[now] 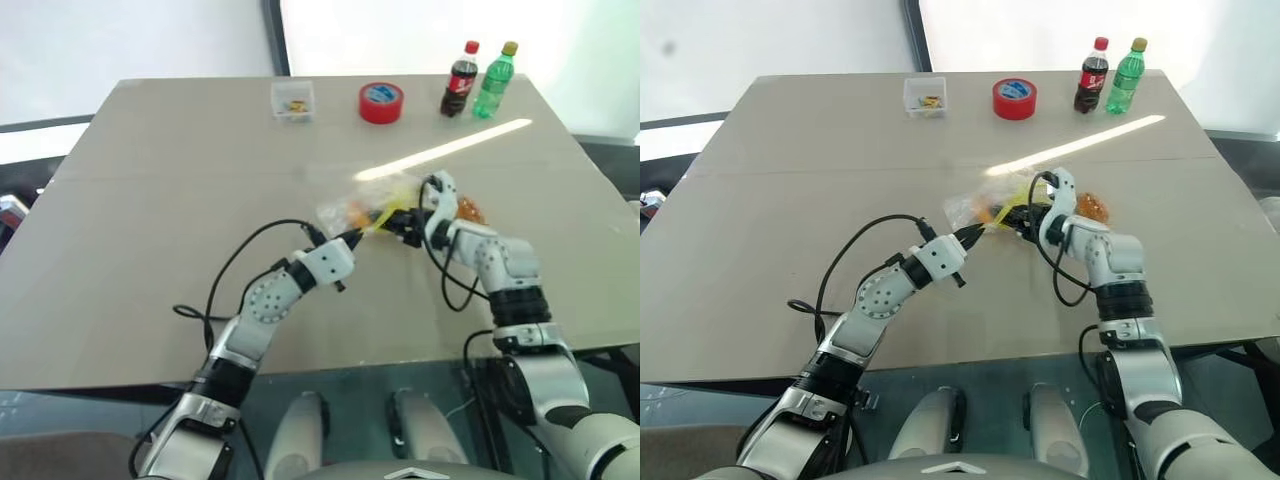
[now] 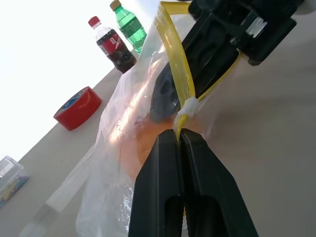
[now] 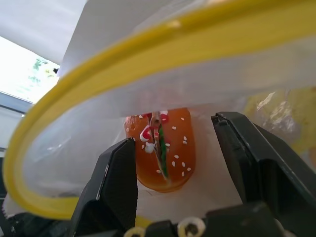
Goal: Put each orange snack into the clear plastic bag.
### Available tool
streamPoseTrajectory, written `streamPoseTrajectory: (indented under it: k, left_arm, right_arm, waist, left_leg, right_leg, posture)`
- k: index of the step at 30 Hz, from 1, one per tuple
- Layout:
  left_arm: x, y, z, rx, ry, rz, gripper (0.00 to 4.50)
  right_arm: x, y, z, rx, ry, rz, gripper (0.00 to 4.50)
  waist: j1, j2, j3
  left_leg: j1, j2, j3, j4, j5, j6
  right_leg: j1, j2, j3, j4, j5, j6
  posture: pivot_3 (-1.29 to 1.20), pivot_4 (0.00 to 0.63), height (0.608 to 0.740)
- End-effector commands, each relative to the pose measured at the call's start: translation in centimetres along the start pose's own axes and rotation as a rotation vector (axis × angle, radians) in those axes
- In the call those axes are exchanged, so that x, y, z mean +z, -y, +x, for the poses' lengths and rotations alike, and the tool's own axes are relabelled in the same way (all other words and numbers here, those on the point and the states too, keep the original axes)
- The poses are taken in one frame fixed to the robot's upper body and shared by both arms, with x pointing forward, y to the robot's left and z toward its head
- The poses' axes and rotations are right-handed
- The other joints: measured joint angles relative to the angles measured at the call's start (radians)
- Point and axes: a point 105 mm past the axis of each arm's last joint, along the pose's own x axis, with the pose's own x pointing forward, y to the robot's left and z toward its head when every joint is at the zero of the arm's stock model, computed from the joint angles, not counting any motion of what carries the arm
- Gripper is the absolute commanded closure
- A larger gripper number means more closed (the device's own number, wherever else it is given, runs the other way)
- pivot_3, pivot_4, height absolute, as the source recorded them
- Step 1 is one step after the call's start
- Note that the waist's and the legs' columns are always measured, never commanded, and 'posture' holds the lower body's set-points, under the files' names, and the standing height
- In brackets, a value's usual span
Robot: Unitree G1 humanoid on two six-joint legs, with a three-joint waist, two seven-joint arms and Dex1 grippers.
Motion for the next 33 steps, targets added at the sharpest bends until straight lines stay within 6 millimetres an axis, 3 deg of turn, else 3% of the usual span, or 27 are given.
streamPoseTrajectory:
  k: [1, 9, 13, 18, 23, 33]
  left_arm:
    - [0.6, -1.1, 0.1, 0.050, 0.017, 0.010, 4.50]
    - [0.6, -1.0, 0.3, 0.057, 0.015, -0.005, 4.50]
    - [0.6, -0.9, 0.4, 0.057, 0.015, -0.008, 4.50]
    - [0.7, -0.8, 0.6, 0.054, 0.017, -0.011, 4.50]
    - [0.6, -0.9, 0.7, 0.055, 0.015, -0.013, 4.50]
    - [0.7, -0.8, 0.9, 0.052, 0.020, -0.016, 4.50]
  right_arm:
    - [1.1, 0.5, -2.2, -0.029, 0.022, -0.141, 1.62]
    - [0.8, 0.2, -4.3, -0.072, 0.062, -0.363, 1.62]
    - [1.7, 0.3, -4.4, -0.108, 0.143, -0.230, 1.62]
    - [2.8, -2.4, -3.9, 0.029, 0.220, -0.160, 1.62]
    - [2.0, -5.9, -4.9, 0.239, 0.173, -0.154, 1.62]
    - [0.6, -6.0, -5.3, 0.218, 0.117, -0.377, 1.62]
  waist:
    - [0.000, 0.000, 0.000]
    - [-0.002, 0.000, 0.000]
    - [-0.003, 0.000, 0.000]
    - [-0.001, 0.000, 0.000]
    - [0.001, 0.000, 0.000]
    - [0.000, 0.000, 0.000]
  left_leg:
    - [0.000, 0.000, 0.000, 0.000, 0.000, 0.000]
    - [0.001, 0.000, 0.000, 0.000, 0.000, 0.000]
    - [0.000, 0.000, 0.001, 0.000, 0.000, 0.000]
    - [0.001, 0.000, 0.001, 0.000, 0.000, 0.000]
    - [0.000, 0.000, 0.000, 0.000, 0.000, 0.000]
    - [0.000, 0.000, 0.000, 0.000, 0.000, 0.000]
  right_leg:
    - [0.000, 0.000, 0.000, 0.000, 0.000, 0.000]
    - [0.000, 0.000, 0.000, 0.000, -0.002, 0.003]
    - [0.000, 0.000, 0.001, 0.000, -0.002, 0.003]
    - [0.000, 0.000, 0.001, 0.000, -0.002, 0.003]
    - [0.000, 0.000, 0.001, 0.000, -0.001, 0.002]
    - [0.000, 0.000, 0.001, -0.001, -0.002, 0.004]
  posture:
    - [0.00, 0.150, 0.740]
    - [0.00, 0.150, 0.740]
    - [0.00, 0.150, 0.740]
    - [0.00, 0.150, 0.740]
    - [0.00, 0.150, 0.740]
    - [0.00, 0.150, 0.740]
